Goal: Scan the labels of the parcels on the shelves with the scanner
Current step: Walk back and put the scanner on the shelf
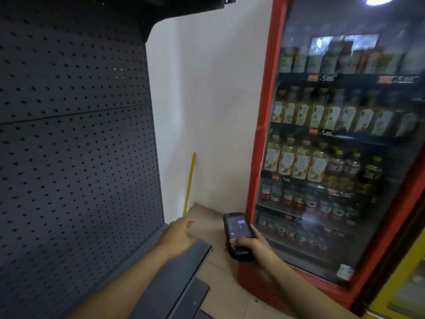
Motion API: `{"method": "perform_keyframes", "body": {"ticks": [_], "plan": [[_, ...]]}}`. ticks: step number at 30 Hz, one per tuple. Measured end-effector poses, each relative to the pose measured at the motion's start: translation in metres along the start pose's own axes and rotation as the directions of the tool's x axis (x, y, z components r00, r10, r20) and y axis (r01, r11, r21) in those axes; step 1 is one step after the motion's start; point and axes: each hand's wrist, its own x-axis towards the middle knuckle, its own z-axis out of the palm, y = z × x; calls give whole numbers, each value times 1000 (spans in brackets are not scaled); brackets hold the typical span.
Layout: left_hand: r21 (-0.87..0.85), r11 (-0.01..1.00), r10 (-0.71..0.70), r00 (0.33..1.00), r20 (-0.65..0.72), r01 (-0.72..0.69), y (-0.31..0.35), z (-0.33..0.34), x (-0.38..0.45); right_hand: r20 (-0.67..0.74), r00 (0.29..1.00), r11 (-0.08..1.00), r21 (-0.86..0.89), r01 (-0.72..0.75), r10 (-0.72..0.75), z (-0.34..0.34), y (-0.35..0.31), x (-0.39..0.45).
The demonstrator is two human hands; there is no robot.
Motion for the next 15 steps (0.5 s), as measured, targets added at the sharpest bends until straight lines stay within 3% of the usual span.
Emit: {"method": "perform_keyframes", "body": {"ticks": [8, 15], "plan": [[161, 975, -141, 986, -87, 154, -34, -27, 52, 143, 987, 996, 35, -81, 75, 18, 4, 105], [473, 818, -285, 946, -157, 326, -59, -40, 73, 255, 946, 979, -33, -200, 202, 38, 14, 180]]}}
